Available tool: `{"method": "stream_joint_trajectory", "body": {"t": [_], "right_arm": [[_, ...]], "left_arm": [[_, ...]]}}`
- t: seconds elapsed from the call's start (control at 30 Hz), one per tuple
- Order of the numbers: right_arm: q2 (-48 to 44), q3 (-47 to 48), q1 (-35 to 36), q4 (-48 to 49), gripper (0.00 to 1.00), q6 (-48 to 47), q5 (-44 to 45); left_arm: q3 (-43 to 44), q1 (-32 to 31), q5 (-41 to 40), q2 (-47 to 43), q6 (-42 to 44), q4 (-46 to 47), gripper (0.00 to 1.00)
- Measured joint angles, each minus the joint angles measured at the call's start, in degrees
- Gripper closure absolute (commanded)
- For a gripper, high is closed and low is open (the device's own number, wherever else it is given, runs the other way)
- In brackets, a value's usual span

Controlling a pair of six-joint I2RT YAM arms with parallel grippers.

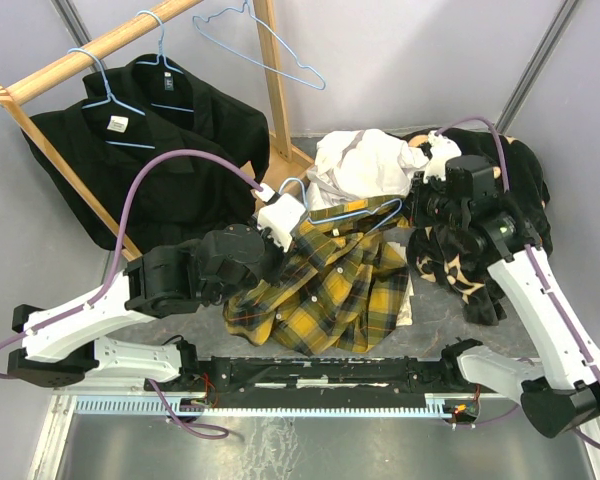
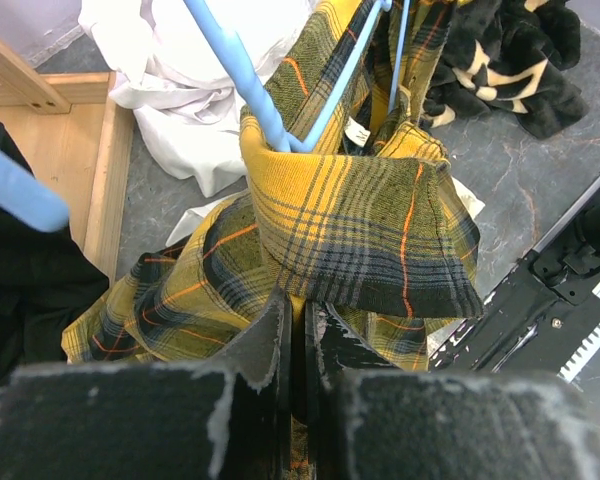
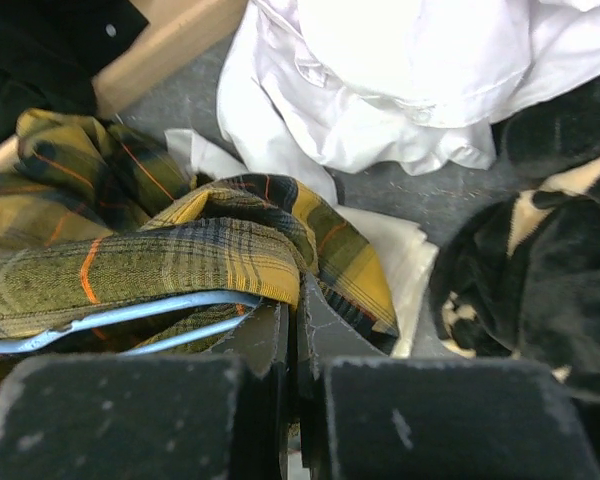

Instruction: Place the shirt on the hanger

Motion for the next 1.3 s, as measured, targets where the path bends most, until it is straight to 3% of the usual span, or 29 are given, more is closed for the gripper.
{"method": "stream_joint_trajectory", "body": {"t": [0.37, 0.63, 1.07, 1.3], "right_arm": [[7.67, 18.99, -0.9, -22.03, 1.0, -10.08, 1.73], [8.26, 22.84, -1.77, -24.9, 1.0, -10.56, -1.07], [7.08, 17.99, -2.14, -6.21, 1.0, 0.24, -29.29], [7.06, 13.31, -1.44, 5.51, 1.0, 11.54, -37.07]], "left_arm": [[0.0, 0.0, 0.0, 1.62, 0.07, 1.03, 0.97], [0.0, 0.0, -0.02, 1.79, 0.11, 0.94, 0.97], [0.02, 0.0, 1.6, 4.74, 1.95, -0.13, 0.97], [0.66, 0.0, 1.36, 4.87, 2.95, 0.09, 0.97]]}}
